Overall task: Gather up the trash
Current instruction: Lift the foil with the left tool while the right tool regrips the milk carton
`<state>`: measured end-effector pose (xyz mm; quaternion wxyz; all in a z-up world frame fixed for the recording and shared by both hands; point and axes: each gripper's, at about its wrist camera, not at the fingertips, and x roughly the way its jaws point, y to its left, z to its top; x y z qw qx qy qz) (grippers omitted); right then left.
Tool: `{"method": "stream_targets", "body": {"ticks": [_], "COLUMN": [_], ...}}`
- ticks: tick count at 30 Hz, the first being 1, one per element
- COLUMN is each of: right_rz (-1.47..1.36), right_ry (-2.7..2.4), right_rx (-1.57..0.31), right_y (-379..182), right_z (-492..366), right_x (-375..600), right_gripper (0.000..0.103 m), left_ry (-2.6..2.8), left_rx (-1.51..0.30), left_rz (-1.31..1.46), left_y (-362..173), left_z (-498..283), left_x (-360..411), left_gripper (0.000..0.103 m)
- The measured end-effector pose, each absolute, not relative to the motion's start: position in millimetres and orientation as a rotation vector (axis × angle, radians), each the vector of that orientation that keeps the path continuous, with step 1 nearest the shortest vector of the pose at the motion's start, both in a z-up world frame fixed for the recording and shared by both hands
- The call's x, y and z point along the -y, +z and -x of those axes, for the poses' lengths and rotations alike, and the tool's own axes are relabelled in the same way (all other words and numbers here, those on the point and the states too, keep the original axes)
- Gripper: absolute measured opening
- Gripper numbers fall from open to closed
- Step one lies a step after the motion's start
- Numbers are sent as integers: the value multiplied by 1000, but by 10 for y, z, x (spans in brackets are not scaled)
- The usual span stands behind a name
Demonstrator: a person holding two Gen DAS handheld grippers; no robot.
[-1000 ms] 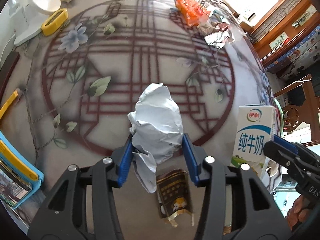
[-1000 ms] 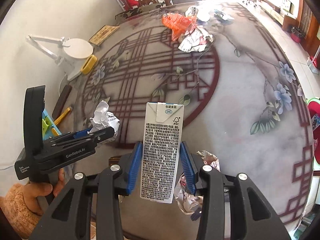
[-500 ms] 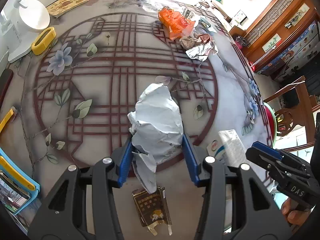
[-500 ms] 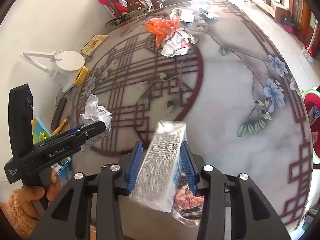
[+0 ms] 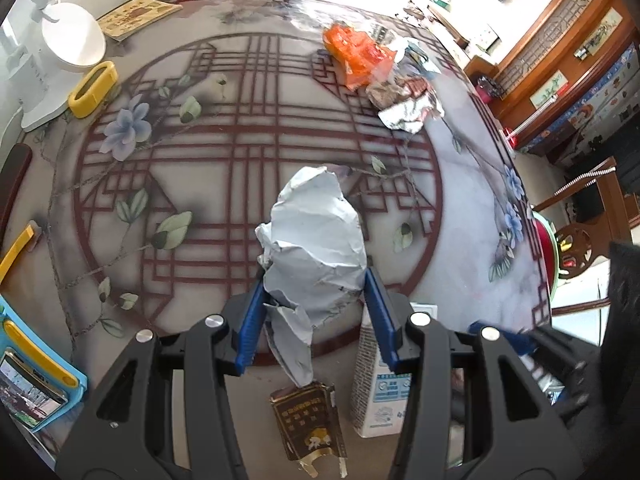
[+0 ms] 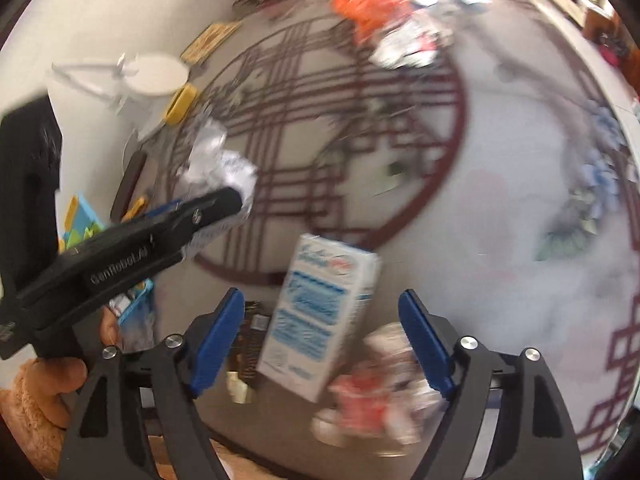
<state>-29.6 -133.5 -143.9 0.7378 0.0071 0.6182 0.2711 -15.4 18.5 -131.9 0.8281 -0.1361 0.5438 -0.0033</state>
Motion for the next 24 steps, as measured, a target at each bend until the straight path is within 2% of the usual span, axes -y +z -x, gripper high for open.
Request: {"method": "stream_targets", "body": {"ticks": [8, 9, 10, 11, 15, 24], "right_rz": [218, 225, 222, 211, 127, -90], "right_ry": [574, 571, 569, 572, 577, 516], "right_rx": [-1401, -1403, -1403, -1403, -1350, -1178], "right_y": [-1745, -1772, -1787, -1786, -1610, -990], "right_z": [400, 399, 391, 383, 309, 47], "right_x": [905, 908, 913, 925, 1046, 1546], "right_gripper": [79, 78, 67, 63, 60, 59], "left_ry": [50, 56, 60, 65, 70, 32], "left_rx": [-1120, -1117, -1114, -1111, -1097, -1085], "left_rz": [326, 331, 335, 340, 353, 347], "left_y": [-1254, -1249, -1245, -1239, -1208, -1146], "left_z": [210, 215, 217, 218, 204, 153], "left_x": [-416, -447, -467, -487, -526, -406], "left_gripper": [46, 46, 46, 46, 46, 46]}}
